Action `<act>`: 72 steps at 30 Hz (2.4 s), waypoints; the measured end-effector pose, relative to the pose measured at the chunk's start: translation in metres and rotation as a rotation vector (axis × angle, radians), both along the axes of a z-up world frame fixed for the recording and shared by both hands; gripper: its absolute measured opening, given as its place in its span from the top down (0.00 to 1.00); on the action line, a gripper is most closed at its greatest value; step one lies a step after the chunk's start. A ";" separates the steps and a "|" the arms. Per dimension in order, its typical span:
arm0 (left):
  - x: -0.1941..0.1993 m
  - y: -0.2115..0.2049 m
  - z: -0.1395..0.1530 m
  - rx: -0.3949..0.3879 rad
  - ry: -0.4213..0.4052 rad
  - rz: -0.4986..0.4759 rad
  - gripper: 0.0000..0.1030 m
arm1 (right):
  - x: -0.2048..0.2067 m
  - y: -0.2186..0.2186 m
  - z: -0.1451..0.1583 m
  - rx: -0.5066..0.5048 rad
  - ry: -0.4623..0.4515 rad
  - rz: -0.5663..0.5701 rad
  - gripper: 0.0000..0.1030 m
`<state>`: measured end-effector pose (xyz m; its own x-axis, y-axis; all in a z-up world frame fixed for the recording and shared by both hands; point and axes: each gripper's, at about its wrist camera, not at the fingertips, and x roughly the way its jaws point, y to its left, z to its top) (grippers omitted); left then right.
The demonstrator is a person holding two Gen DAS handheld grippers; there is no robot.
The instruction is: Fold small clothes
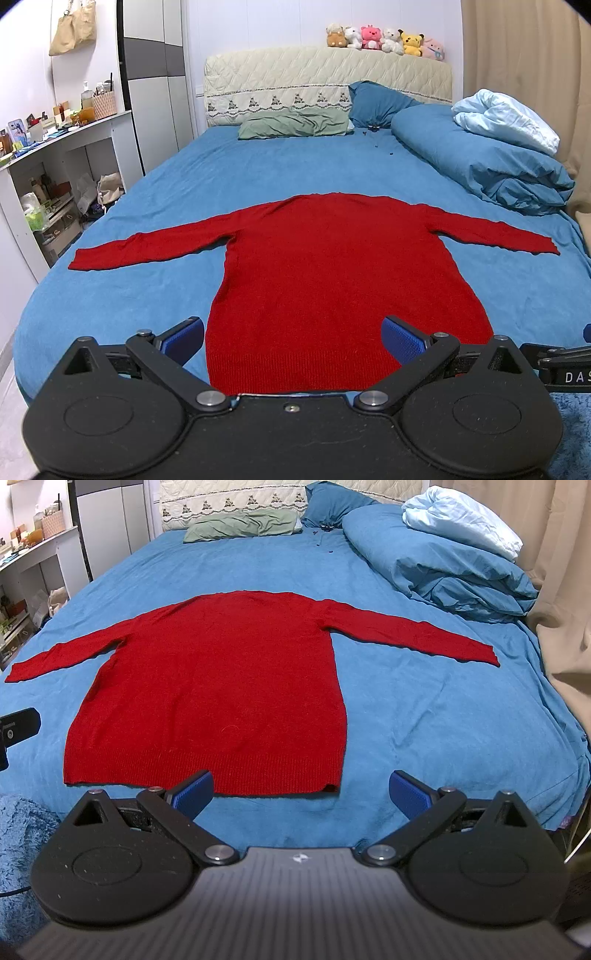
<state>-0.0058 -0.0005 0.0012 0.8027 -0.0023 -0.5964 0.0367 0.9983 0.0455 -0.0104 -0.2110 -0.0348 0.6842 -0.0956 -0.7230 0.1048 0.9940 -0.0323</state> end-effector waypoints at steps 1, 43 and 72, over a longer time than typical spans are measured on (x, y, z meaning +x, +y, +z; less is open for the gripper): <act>0.000 0.000 0.000 -0.001 -0.001 0.000 0.00 | 0.000 0.000 0.000 0.000 -0.001 0.000 0.00; -0.009 0.002 0.002 -0.019 -0.028 0.004 0.00 | -0.002 0.004 -0.001 0.011 -0.005 0.002 0.00; -0.013 0.003 0.008 -0.016 -0.049 0.010 0.00 | -0.002 0.004 0.003 0.034 -0.022 0.026 0.00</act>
<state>-0.0192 0.0023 0.0088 0.8308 -0.0034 -0.5565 0.0246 0.9992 0.0305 -0.0123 -0.2071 -0.0315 0.7020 -0.0539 -0.7101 0.0797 0.9968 0.0032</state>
